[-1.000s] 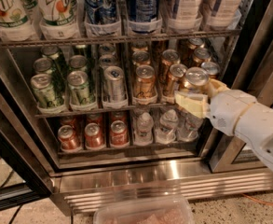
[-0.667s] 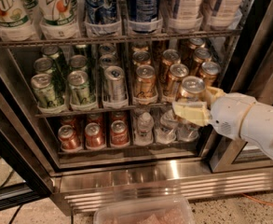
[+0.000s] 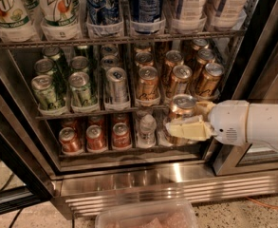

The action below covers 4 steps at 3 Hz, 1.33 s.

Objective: Pick orange can from middle shelf of fridge

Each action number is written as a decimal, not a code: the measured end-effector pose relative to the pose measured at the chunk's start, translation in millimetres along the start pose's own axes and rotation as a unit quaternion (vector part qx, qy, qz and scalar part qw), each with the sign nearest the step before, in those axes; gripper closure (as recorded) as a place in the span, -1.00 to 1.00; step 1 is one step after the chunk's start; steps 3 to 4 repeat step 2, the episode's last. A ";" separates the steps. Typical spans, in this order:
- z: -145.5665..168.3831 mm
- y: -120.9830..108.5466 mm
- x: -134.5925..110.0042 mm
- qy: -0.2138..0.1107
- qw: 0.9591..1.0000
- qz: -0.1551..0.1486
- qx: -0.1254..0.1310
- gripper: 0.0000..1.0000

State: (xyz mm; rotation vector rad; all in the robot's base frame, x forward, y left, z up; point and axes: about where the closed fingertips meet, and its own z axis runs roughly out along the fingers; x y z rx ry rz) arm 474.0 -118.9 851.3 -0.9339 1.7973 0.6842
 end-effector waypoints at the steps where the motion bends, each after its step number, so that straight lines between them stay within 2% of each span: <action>1: 2.8 35.5 1.6 0.005 0.996 0.002 -0.091 1.00; 2: 0.5 49.7 3.9 0.011 0.993 0.000 -0.117 1.00; 4: 0.5 49.7 3.9 0.011 0.993 0.000 -0.117 1.00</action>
Offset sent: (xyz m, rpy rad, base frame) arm -0.0231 0.0177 -0.0009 0.0311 0.0510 0.1376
